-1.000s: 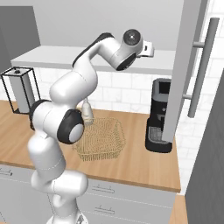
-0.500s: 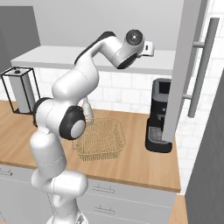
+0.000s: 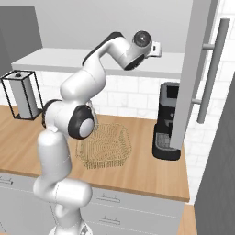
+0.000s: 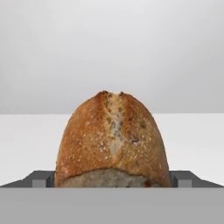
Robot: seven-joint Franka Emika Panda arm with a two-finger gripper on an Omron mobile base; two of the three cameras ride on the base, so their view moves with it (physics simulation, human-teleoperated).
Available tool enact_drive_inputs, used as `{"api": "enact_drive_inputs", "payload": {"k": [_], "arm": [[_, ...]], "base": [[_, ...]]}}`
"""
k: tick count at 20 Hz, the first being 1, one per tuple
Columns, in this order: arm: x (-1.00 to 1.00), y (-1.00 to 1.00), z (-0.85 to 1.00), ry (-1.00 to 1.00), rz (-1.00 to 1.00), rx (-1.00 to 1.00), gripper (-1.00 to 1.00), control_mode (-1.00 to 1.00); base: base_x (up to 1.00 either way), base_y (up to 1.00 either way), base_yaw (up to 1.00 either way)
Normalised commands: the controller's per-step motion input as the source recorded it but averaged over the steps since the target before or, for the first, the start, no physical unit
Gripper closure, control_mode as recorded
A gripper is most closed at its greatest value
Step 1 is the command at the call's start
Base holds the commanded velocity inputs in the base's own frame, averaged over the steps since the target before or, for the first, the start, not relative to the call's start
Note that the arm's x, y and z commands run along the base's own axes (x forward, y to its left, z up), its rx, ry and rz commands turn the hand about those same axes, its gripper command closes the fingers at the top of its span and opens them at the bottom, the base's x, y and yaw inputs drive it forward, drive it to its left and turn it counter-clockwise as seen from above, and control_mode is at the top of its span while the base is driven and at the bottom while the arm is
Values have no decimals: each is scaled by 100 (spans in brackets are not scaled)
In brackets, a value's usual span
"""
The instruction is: Open the cabinet, pick up the bread from the cabinet and place it in the basket. Then move the basket to the dining counter.
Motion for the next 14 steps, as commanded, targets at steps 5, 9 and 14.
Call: {"api": "enact_drive_inputs", "payload": {"k": [5,9,14], "arm": [[33,0,0,0,0,0,100,-100],[-1,-3,0,0,1,0,100,-100],[-23,-5,-8,0,1,0,100,-100]], "base": [[0,0,0],[0,0,0],[0,0,0]]}}
